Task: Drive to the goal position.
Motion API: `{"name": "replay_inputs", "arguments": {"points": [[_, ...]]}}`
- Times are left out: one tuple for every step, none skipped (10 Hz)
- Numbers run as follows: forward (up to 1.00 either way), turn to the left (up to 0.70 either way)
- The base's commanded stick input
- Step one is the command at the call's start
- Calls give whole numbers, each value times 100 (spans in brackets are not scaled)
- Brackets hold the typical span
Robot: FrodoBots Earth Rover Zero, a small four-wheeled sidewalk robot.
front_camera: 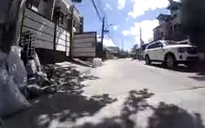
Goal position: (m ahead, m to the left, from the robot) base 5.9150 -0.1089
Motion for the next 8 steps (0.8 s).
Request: {"name": "replay_inputs", "arguments": {"points": [[100, 15], [100, 16], [100, 18], [100, 21], [100, 23], [100, 22], [100, 19], [100, 17]]}}
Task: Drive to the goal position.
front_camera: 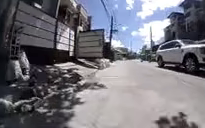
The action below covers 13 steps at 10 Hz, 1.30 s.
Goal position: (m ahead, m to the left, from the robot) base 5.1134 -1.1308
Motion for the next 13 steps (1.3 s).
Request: {"name": "replay_inputs", "arguments": {"points": [[100, 11], [100, -4], [100, -12], [100, -20], [100, -28], [100, -36], [100, -40], [100, -40], [100, -40], [100, -40], [87, -44], [74, -49], [61, -53]]}}
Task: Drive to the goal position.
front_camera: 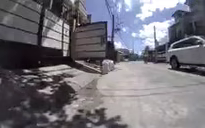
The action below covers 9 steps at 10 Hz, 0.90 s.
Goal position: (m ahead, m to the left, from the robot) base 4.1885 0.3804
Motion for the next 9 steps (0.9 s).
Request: {"name": "replay_inputs", "arguments": {"points": [[49, -57], [36, -61], [15, -82], [0, -73], [0, -8], [0, 42], [0, 43], [0, 42], [0, 35]]}}
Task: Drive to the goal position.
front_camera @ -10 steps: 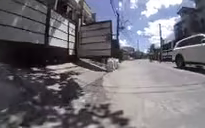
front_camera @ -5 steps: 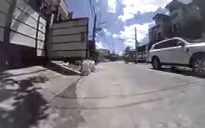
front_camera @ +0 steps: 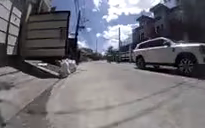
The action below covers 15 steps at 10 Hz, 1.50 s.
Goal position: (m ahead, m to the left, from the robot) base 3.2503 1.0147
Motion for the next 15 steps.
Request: {"name": "replay_inputs", "arguments": {"points": [[0, 28], [0, 21], [0, 14], [0, 10], [0, 8], [0, 0], [0, 0], [0, 17], [0, 33], [0, 31], [0, 27], [0, 24], [0, 21], [0, 17], [0, 16]]}}
